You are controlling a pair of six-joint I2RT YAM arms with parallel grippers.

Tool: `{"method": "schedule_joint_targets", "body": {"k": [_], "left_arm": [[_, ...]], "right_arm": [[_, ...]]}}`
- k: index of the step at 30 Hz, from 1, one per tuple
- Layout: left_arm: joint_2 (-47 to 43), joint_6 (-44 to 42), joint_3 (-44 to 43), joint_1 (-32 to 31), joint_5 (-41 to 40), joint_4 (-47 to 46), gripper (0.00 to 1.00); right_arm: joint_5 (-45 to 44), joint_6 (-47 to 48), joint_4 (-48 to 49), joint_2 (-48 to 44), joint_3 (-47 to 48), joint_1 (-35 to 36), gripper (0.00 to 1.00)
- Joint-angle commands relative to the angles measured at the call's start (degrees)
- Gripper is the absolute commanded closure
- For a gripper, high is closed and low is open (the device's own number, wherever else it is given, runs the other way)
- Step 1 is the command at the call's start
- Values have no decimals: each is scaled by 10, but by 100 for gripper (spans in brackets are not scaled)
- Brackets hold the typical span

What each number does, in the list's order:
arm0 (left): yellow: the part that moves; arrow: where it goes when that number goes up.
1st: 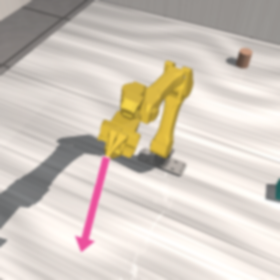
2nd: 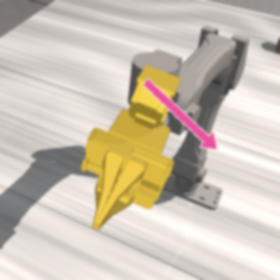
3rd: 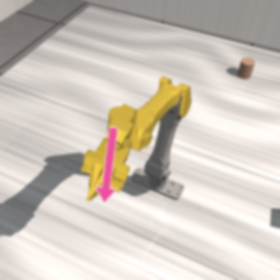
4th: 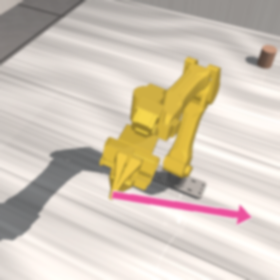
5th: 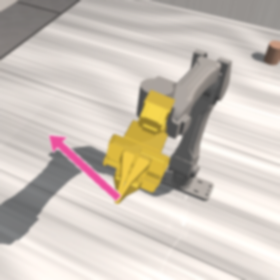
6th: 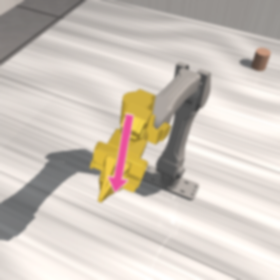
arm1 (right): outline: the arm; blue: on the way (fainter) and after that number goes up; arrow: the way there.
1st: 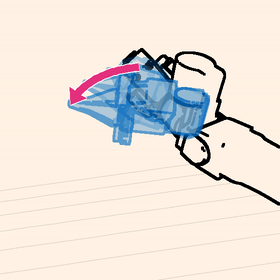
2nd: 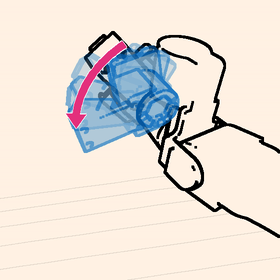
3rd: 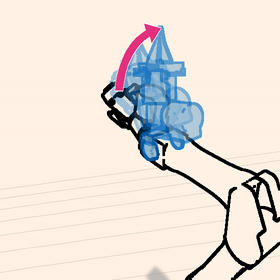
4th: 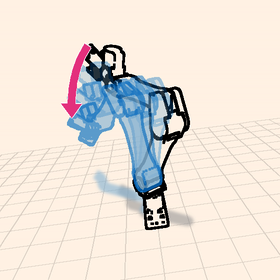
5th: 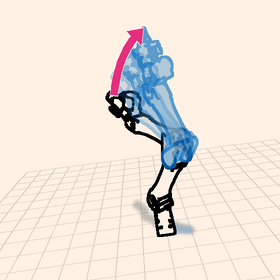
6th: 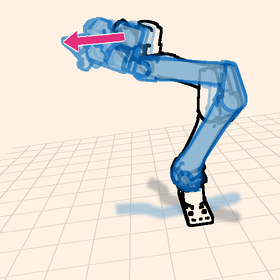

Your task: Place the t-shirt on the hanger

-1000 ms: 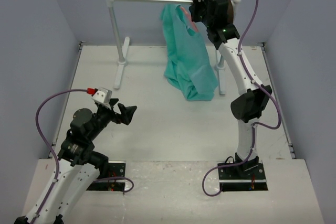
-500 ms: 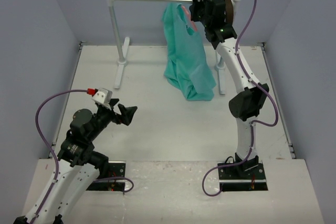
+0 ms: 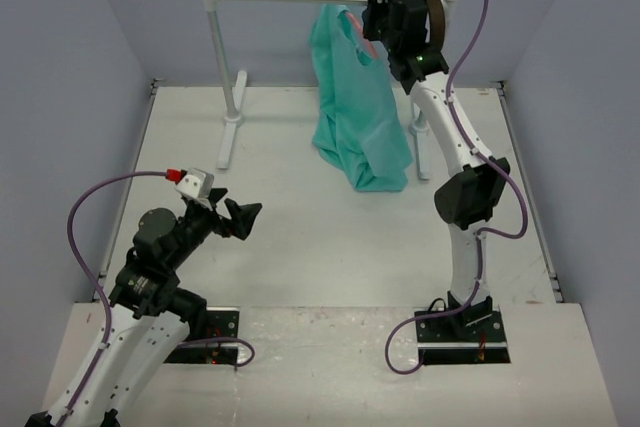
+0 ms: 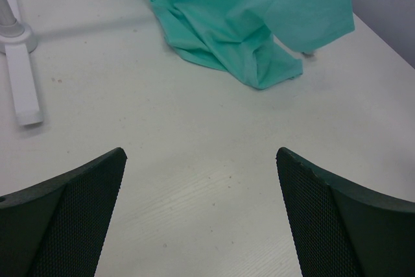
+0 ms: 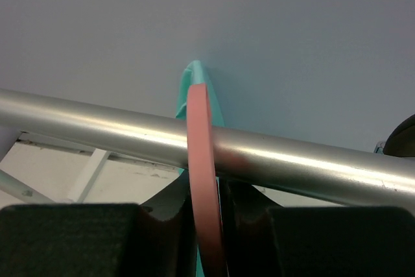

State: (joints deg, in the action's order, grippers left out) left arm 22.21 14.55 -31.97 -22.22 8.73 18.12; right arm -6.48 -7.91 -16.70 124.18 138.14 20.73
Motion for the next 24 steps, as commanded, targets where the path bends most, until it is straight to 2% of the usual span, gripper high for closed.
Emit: {"method": "schedule_joint_targets", "body": {"k": [1,3,5,6,10,14,17,21,22,24], "left_arm": [[-3,4,1,-3,1,-8,0],[-4,4,1,-3,1,-8,0],[-4,4,1,-3,2,-8,0],[-4,4,1,-3,2,-8,0],[-5,4,1,-4,3,-9,0],[-5,4,1,-4,3,-9,0],[-6,4,1,-4,2,-10,0],[-4,5,1,-4,-3,-8,0],[-4,5,1,-4,-3,-8,0],[-4,9,0,-4,-21,-6,0]], "right_arm": [[-23,-2,58,10,0,-5,81],[-18,-3,61,11,1,-5,81],[-14,-3,62,11,0,-5,89],[-13,-3,62,11,1,-5,99],[-5,-2,55,16,11,-7,99],[2,-12,65,-8,-44,-5,76],[4,-20,91,-47,-98,1,71],[-8,-32,80,-73,-117,18,51],[-8,-33,75,-73,-118,18,51],[-4,-62,67,-102,-142,24,37]]}}
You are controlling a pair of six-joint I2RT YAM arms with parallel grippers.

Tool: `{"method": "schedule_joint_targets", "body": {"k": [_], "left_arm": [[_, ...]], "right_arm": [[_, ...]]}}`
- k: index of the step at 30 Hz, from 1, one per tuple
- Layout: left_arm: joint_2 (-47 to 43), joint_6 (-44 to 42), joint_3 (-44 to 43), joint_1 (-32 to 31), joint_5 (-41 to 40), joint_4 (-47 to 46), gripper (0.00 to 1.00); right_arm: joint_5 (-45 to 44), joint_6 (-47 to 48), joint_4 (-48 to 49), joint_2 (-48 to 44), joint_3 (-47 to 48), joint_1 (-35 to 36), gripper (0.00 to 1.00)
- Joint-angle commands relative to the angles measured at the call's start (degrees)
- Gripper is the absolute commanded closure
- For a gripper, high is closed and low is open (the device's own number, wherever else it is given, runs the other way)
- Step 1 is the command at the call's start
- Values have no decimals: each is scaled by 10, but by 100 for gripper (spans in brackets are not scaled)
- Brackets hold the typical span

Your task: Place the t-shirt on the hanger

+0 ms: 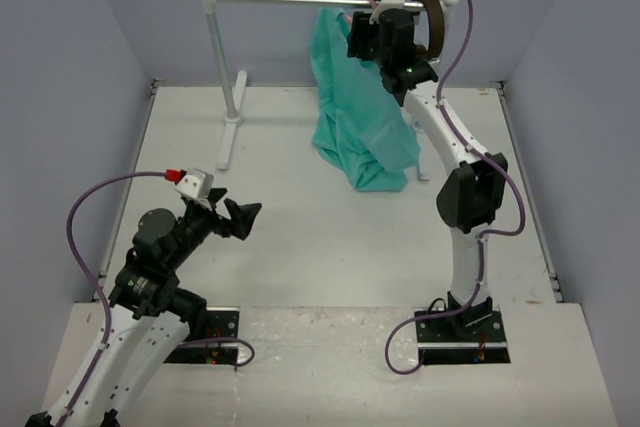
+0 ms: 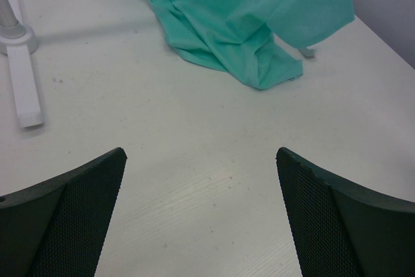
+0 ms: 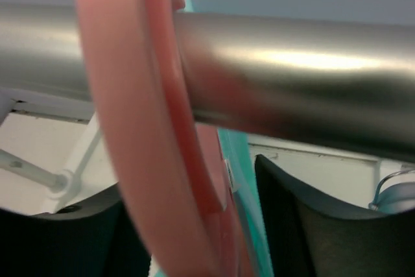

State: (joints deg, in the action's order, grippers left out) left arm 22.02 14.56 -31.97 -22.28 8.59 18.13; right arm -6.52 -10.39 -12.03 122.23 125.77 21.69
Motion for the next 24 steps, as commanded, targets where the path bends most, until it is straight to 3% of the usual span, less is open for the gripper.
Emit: {"method": "schedule_joint_targets", "body": {"k": [1,2,4,5,11,17,24], "left_arm": [[-2,11,0,-3,-25,-5,0],[-1,11,-1,-3,-29,-3,0],[2,13,-1,-3,-36,-2,0],[5,13,-1,-2,-38,-1,0],[25,19,-6,0,-67,4,0],[45,68,-25,34,-231,32,0],[42,66,-43,77,-383,70,0]], "right_arm": [[-1,-45,22,-94,-31,14,32],[0,-53,25,-106,-44,16,27],[2,-65,28,-145,-82,18,3],[1,-71,26,-161,-95,18,1],[2,-70,0,-236,-143,18,1],[-16,-55,-44,-359,-237,20,1],[-109,-37,-116,-628,-519,35,1]]}}
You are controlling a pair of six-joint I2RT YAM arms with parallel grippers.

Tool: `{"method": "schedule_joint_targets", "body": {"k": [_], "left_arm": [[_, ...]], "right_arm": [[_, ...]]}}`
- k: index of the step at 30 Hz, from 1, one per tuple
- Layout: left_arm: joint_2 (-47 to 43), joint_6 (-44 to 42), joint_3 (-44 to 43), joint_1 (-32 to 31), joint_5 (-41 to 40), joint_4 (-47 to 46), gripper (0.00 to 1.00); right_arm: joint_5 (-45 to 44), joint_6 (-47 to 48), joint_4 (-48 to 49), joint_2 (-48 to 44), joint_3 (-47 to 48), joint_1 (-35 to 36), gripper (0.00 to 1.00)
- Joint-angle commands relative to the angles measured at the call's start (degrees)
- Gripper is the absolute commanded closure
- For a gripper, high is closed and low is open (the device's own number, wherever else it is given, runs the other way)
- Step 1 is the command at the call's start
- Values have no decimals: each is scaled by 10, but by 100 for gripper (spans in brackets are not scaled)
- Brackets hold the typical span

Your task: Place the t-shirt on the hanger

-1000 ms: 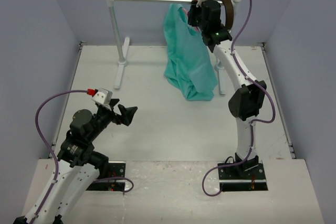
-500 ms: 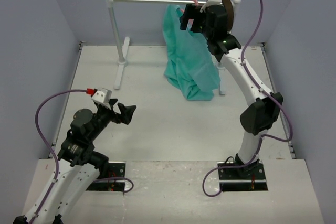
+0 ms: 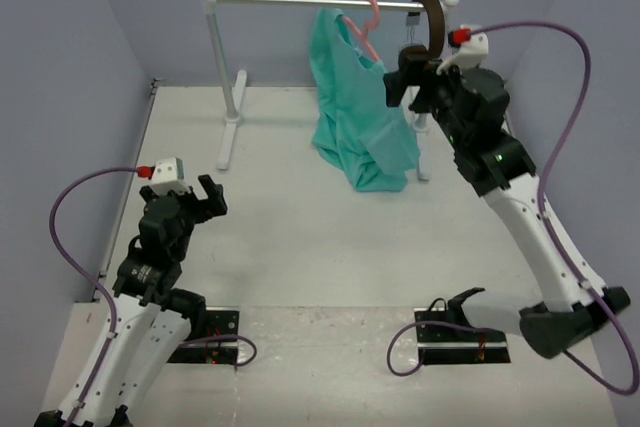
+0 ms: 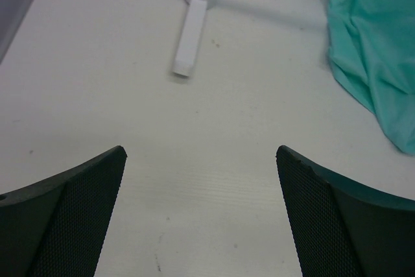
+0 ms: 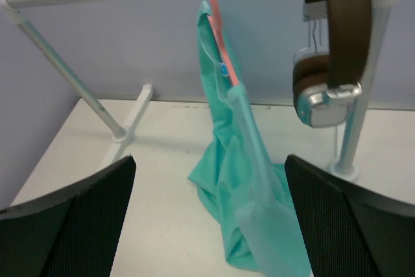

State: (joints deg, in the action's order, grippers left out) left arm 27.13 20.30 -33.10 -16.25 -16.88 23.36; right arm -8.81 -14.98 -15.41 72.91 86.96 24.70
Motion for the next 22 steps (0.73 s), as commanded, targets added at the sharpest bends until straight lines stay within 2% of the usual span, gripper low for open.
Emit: {"method": "schedule_joint_targets", "body": {"k": [1,6,10,16,22], "left_arm": [[-13,6,-28,17,-149,17,0],[-39,-14,1,17,-198,-23,0],[-51,-19,7,17,-190,-26,0],[-69,-28,22,17,-157,-39,0],[-64,-28,22,17,-141,-41,0]], "right_arm": [[-111,1,-108,-168,-158,5,1],[-184,-34,-196,-322,-278,5,1],[-173,-29,-210,-419,-346,4,1],[-164,-40,-212,-481,-381,5,1],[-191,-56,-206,-473,-394,5,1]]}}
